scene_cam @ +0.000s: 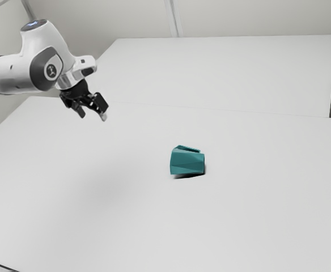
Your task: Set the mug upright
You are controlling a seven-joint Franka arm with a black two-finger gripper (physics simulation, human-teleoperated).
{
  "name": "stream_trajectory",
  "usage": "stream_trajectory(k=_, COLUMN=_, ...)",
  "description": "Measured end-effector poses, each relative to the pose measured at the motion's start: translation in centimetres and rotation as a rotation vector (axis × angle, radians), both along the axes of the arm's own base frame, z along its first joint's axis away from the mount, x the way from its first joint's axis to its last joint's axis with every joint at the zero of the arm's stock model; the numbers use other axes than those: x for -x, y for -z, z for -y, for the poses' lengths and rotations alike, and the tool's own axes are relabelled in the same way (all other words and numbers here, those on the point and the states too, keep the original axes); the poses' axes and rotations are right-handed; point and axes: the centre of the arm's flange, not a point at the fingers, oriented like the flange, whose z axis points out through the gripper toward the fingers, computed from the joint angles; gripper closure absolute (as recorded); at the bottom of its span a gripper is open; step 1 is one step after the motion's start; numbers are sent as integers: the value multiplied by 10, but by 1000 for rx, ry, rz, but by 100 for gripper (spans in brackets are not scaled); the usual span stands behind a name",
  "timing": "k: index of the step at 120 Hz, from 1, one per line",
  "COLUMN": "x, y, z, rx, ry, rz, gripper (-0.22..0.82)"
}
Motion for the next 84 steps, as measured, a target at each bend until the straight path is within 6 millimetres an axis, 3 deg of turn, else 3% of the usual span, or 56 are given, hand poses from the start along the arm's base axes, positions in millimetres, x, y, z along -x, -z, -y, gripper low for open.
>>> stream_trajectory(k=13, x=3, y=11, z=-12, rx=65, ry=-51, rz=1, gripper=2)
stream_trajectory(k=41, x=10, y=51, z=5, rx=245, ry=-93, rz=-2, gripper=3)
stream_trajectory(k=68, x=16, y=73, z=-14, rx=432, ry=-173, rz=43, gripper=2)
stream_trajectory(k=84, x=19, y=91, z=-12, rx=529, ry=-191, rz=71, gripper=2)
